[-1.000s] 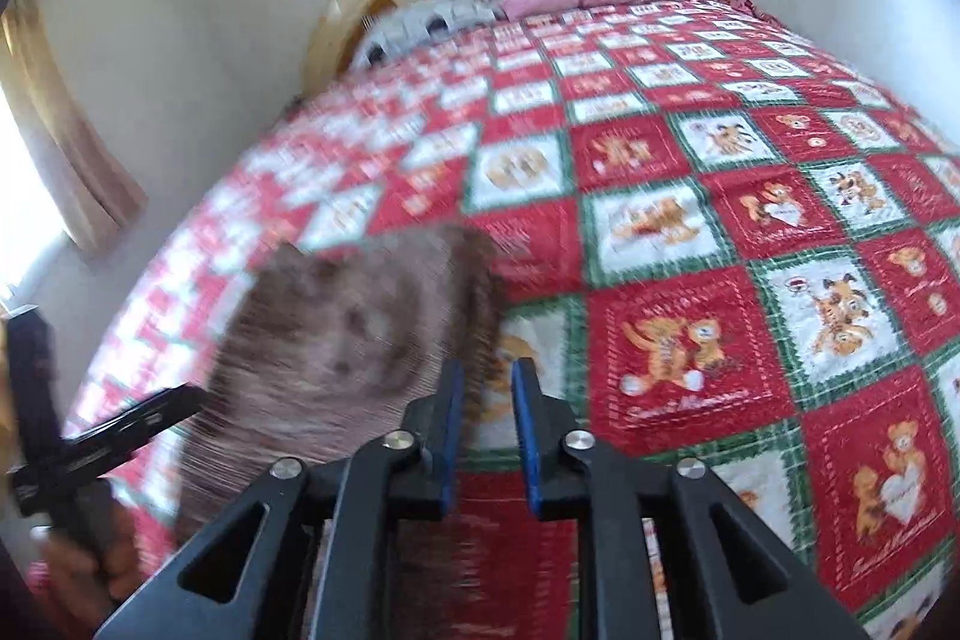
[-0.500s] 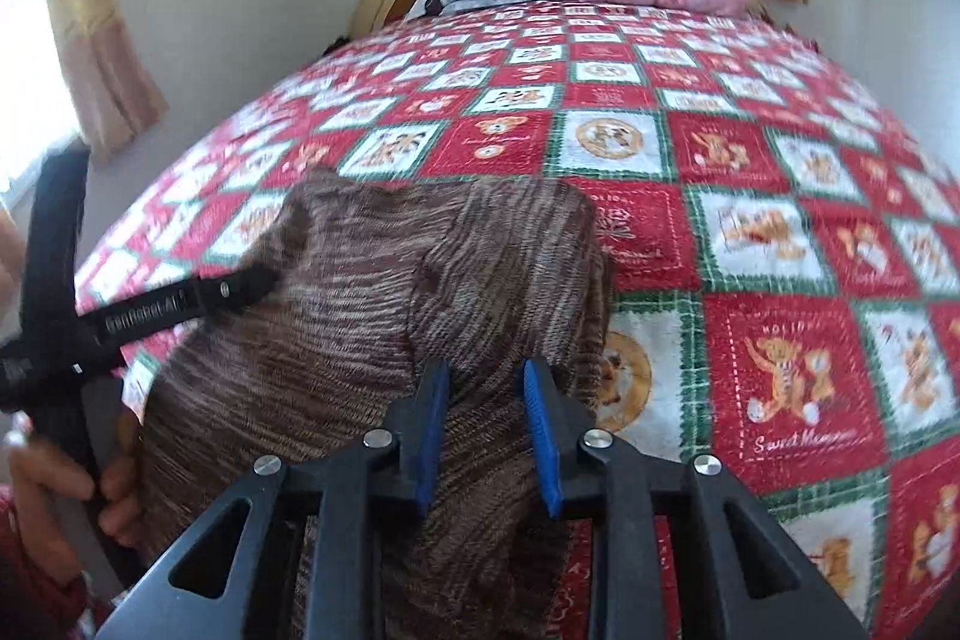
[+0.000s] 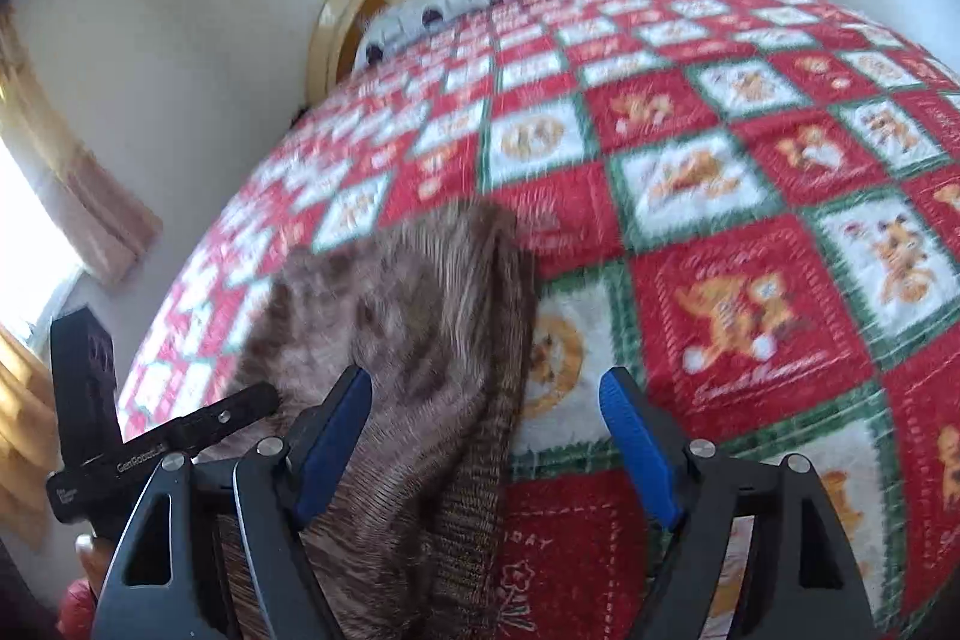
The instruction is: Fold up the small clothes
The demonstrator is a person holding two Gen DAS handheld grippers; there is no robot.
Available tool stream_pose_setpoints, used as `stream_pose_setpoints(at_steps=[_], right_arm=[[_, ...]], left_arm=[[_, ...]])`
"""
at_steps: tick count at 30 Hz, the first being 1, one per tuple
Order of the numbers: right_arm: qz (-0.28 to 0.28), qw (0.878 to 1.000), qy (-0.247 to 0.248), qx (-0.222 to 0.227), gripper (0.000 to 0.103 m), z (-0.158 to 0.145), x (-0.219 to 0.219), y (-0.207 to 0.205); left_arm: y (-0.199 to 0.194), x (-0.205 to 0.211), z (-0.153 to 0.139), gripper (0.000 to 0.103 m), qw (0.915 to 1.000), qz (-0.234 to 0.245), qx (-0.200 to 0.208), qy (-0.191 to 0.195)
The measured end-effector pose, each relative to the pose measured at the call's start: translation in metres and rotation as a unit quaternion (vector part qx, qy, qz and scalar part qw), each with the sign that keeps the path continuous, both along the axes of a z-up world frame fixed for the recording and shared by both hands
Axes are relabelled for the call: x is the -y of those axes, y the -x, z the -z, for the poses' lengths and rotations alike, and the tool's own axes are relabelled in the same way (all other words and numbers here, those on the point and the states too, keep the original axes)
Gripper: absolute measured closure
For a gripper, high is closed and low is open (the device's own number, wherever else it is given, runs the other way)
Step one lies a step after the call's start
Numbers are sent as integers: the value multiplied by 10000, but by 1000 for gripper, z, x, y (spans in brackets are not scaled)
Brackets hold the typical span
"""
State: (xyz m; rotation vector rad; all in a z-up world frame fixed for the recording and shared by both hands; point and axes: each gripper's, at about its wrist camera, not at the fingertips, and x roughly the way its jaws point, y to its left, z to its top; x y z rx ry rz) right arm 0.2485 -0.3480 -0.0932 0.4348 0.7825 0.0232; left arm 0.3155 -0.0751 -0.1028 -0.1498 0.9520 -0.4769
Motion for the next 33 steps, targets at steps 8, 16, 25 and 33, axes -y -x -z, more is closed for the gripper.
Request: stream_pose_setpoints(at_steps=[8,16,25,33], right_arm=[[-749,9935,820,-245,32,9,-42,-13],[-612,9980,18,-126,62,17,-26,-10],[-524,9977,391,176,77,-17,-54,11],[-678,9960,-135,571,78,-54,-92,55]], left_arm=[[-1,5,2,14,9999,161,46,1],[-1,-11,4,68,9983,31,-109,576],[18,-17,-28,78,9991,-23,59,425],[64,-72,-79,78,9984,-86,445,328]])
